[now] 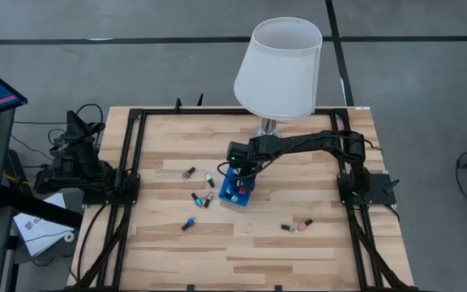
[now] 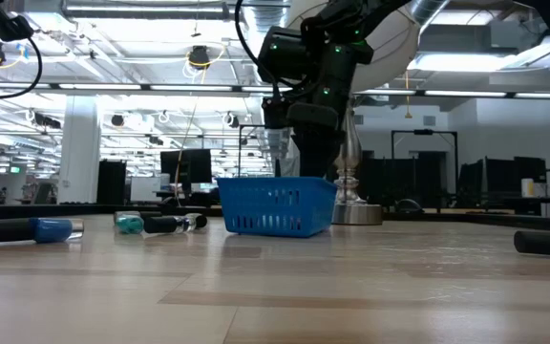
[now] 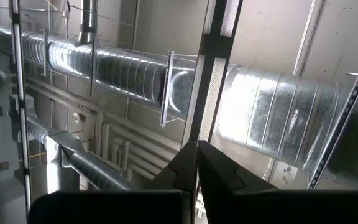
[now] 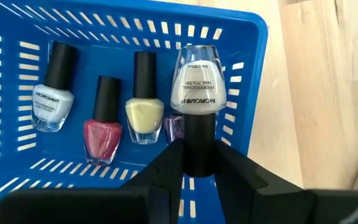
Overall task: Pick & Place Nail Polish
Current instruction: Put the white nail polish into the blue basket, then put the right clear nail polish into the blue basket
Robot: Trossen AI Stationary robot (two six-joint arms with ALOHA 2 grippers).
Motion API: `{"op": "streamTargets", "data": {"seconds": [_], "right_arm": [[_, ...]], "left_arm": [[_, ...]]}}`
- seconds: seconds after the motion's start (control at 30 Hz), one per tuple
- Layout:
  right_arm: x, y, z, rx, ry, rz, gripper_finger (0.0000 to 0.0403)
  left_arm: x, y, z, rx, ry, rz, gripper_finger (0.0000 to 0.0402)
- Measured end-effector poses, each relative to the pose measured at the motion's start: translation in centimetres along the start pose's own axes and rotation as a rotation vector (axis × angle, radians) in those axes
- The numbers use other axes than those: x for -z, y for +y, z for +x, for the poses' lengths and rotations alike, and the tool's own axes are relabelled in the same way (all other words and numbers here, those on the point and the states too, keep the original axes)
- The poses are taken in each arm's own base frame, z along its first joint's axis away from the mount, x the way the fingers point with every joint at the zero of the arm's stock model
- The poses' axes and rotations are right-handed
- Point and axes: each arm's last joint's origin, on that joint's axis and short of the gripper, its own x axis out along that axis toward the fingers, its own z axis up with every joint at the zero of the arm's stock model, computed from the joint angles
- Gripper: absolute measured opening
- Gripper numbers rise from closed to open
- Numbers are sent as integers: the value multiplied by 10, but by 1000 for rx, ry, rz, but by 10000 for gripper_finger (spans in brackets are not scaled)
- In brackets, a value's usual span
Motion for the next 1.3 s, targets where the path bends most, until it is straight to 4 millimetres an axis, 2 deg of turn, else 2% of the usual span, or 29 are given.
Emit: {"op": "streamTargets", "data": {"seconds": [0.23, 0.6, 0.67, 0.8, 0.93, 1.03, 1.17, 1.3], "right_arm": [[-1, -3, 0, 1, -5, 5, 79], [-1, -3, -3, 0, -5, 44, 156], [-3, -2, -17, -1, -8, 55, 164], [-1, 1, -72, -13, -83, 94, 174], [19, 17, -109, -23, -62, 110, 177], [39, 36, -125, -10, -2, 85, 177], [70, 67, -117, -12, 58, 87, 174], [103, 101, -90, -18, 113, 96, 175]], "left_arm": [[0, 0, 0, 0, 0, 0, 8], [0, 0, 0, 0, 0, 0, 8], [0, 0, 0, 0, 0, 0, 8], [0, 0, 0, 0, 0, 0, 8], [0, 0, 0, 0, 0, 0, 8], [0, 0, 0, 0, 0, 0, 8], [0, 0, 0, 0, 0, -1, 8], [0, 0, 0, 0, 0, -25, 8]]}}
